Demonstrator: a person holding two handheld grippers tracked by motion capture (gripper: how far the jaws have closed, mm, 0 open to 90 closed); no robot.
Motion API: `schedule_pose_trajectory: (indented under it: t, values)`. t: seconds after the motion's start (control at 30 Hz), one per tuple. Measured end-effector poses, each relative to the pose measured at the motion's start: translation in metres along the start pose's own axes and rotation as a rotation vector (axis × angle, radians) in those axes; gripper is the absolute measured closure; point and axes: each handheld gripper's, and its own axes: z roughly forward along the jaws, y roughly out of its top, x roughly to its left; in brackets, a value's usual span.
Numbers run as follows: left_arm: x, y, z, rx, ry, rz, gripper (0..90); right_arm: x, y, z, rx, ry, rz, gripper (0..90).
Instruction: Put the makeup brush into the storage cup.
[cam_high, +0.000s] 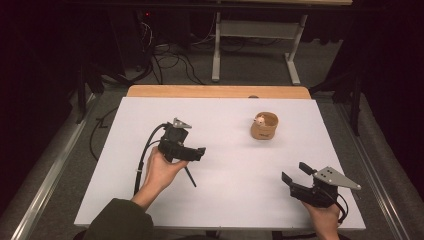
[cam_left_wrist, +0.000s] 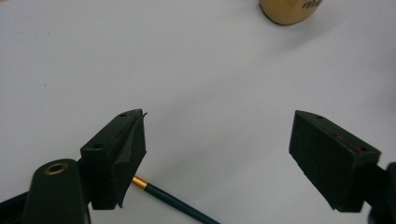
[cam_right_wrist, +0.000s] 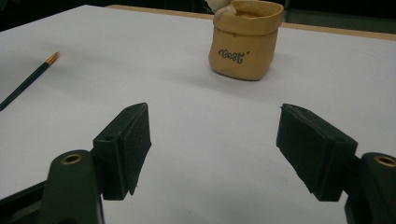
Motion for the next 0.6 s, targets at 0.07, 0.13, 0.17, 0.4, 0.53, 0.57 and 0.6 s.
schedule_pose_trajectory:
  t: [0.07, 0.13, 0.17, 0.4, 0.53, 0.57, 0.6]
  values:
    - [0.0006, -0.0001, -0.0001, 0.008, 0.002, -0.001, 18.9, 0.0000, 0.0000, 0.0000, 0.000, -0.001, -0.001, 28.0]
    - [0.0008, -0.0002, 0.0004, 0.016, 0.004, -0.004, 18.7, 0.0001, 0.0000, 0.0000, 0.000, -0.002, -0.001, 28.0]
    - [0.0011, -0.0001, 0.0004, 0.023, 0.004, -0.004, 18.6, 0.0001, 0.0000, -0.0001, 0.000, -0.002, -0.001, 28.0]
    - [0.0016, 0.0004, 0.0026, 0.058, 0.009, -0.007, 18.2, 0.0001, 0.0001, -0.0002, 0.000, -0.002, -0.001, 28.0]
    - [-0.0005, -0.0004, 0.0062, 0.089, 0.023, 0.011, 17.6, 0.0004, 0.0000, 0.0001, 0.002, -0.006, -0.003, 28.1]
    - [-0.0001, -0.0003, 0.0068, 0.102, 0.023, 0.014, 17.4, 0.0006, -0.0001, 0.0001, 0.002, -0.006, -0.002, 28.1]
    - [0.0001, -0.0003, 0.0076, 0.108, 0.024, 0.014, 17.3, 0.0007, -0.0001, 0.0002, 0.002, -0.005, -0.003, 28.1]
